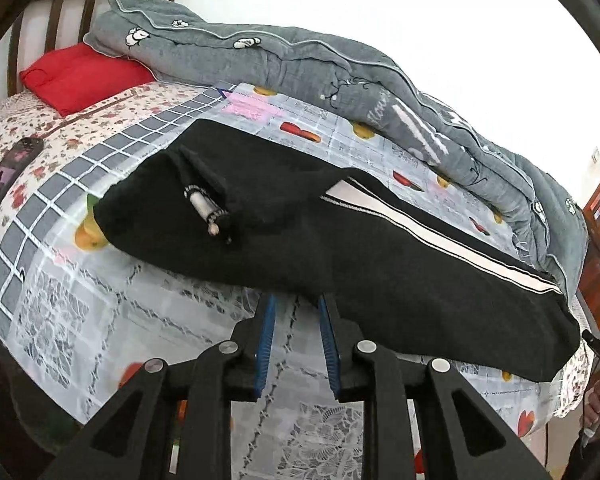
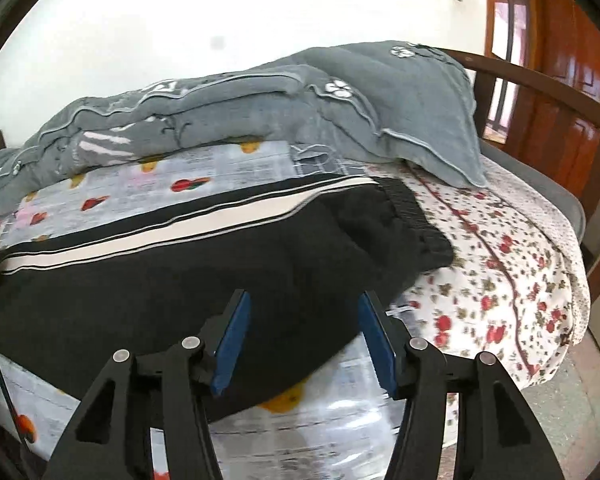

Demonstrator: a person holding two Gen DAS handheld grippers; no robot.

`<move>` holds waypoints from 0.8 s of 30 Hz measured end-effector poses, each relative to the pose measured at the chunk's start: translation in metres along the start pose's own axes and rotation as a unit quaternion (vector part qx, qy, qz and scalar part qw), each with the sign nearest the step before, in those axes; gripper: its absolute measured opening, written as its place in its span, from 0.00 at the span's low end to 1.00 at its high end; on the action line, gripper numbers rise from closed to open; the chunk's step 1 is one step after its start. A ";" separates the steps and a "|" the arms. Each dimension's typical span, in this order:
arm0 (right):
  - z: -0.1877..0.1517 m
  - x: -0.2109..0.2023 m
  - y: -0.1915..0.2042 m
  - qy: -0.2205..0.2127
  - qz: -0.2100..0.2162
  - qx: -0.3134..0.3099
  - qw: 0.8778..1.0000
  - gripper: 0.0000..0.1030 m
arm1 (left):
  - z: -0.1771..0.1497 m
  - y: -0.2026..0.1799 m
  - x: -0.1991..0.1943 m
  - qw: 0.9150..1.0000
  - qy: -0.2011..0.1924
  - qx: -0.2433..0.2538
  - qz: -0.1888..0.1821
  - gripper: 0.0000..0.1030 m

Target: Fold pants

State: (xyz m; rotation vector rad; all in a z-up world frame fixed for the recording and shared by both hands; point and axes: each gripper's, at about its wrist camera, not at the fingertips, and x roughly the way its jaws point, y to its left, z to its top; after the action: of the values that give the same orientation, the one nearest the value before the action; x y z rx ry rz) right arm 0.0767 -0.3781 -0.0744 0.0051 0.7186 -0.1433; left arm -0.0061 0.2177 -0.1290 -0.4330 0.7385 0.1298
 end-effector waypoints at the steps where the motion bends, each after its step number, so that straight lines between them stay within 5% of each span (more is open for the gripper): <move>1: -0.001 -0.002 0.005 0.001 0.007 -0.002 1.000 0.54 | 0.003 0.002 0.000 1.000 -0.001 -0.003 -0.003 0.21; 2: 0.000 -0.001 0.011 0.003 0.013 -0.007 1.000 0.54 | 0.006 0.007 -0.001 1.000 -0.008 -0.010 -0.007 0.23; 3: -0.001 -0.002 0.016 0.003 0.016 -0.010 1.000 0.54 | 0.008 0.009 -0.001 1.000 -0.013 -0.013 -0.010 0.35; 4: -0.001 -0.002 0.022 0.002 0.017 -0.013 1.000 0.54 | 0.010 0.012 -0.002 1.000 -0.020 -0.014 -0.012 0.52; 5: -0.002 -0.002 0.028 0.002 0.018 -0.016 1.000 0.54 | 0.010 0.014 -0.002 1.000 -0.026 -0.014 -0.012 0.85; 11: -0.002 0.008 0.055 0.014 0.030 -0.020 0.999 0.54 | 0.022 0.012 -0.005 0.996 -0.082 0.040 0.008 0.78; 13: -0.001 0.012 0.065 0.017 0.032 -0.024 0.999 0.54 | 0.030 0.010 0.001 0.996 -0.070 0.054 0.001 0.74; 15: 0.000 0.016 0.075 0.022 0.039 -0.026 0.999 0.54 | 0.034 0.011 0.009 0.996 -0.060 0.062 0.001 0.60; 20: 0.003 0.026 0.102 0.028 0.043 -0.040 0.998 0.54 | 0.038 0.019 0.035 0.997 -0.034 0.062 0.016 0.52; 24: 0.005 0.037 0.116 0.040 0.047 -0.049 0.997 0.54 | 0.048 0.022 0.052 0.994 -0.028 0.081 0.063 0.19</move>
State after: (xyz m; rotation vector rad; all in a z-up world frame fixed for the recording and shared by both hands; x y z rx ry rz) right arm 0.1231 -0.2681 -0.1003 -0.0494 0.8033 -0.0183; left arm 0.0561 0.2564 -0.1406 -0.2264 0.7145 0.1982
